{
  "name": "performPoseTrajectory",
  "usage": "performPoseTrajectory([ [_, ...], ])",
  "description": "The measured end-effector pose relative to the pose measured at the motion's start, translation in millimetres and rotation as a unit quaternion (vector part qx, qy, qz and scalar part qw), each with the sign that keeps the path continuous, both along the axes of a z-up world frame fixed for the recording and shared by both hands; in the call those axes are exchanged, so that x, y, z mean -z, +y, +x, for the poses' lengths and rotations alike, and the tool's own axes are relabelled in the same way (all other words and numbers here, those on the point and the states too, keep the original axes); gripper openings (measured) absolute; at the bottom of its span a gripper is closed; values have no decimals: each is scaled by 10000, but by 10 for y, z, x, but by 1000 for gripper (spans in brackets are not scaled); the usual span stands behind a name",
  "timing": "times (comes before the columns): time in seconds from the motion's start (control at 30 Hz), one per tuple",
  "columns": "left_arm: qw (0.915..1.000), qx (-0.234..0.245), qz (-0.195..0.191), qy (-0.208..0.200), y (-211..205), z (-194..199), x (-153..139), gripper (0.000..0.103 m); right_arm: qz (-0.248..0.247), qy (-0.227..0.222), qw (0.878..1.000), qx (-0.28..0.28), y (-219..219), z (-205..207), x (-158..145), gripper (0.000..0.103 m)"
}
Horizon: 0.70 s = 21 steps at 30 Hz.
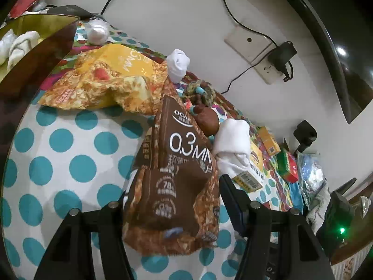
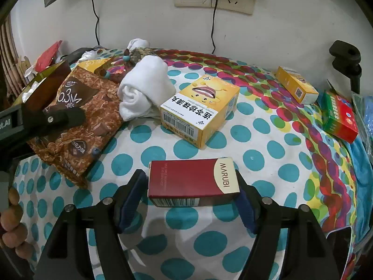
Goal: Organize objects
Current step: 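Grasp the brown coffee bag with the left tool, then carry the coffee bag into the gold tin tray and open the left tool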
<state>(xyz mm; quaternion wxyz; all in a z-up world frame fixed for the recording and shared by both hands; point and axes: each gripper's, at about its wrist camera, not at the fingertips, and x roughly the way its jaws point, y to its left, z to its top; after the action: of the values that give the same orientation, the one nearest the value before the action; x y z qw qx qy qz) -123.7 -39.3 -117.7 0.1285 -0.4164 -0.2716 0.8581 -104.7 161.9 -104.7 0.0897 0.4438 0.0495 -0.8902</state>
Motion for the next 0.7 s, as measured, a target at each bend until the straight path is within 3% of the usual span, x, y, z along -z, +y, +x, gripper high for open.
performPoseTrajectory([
  [0.07,9999,-107,-70,59,-20,23,-3,49,7,2,10000,-3,7,-2,3,71],
  [0.13,9998,-45,-165,89,-17,45,-2,45,26,7,10000,-3,-6,-3,8,71],
  [0.37,9961,178,-770,401,102,215,-191,39,12,6,10000,-5,11,-3,8,71],
  [0.5,9892,404,-1227,685,218,349,-389,38,18,7,10000,1,6,-9,13,71],
  [0.7,9831,623,-1416,976,247,556,-648,38,9,5,10000,4,6,-10,13,72],
])
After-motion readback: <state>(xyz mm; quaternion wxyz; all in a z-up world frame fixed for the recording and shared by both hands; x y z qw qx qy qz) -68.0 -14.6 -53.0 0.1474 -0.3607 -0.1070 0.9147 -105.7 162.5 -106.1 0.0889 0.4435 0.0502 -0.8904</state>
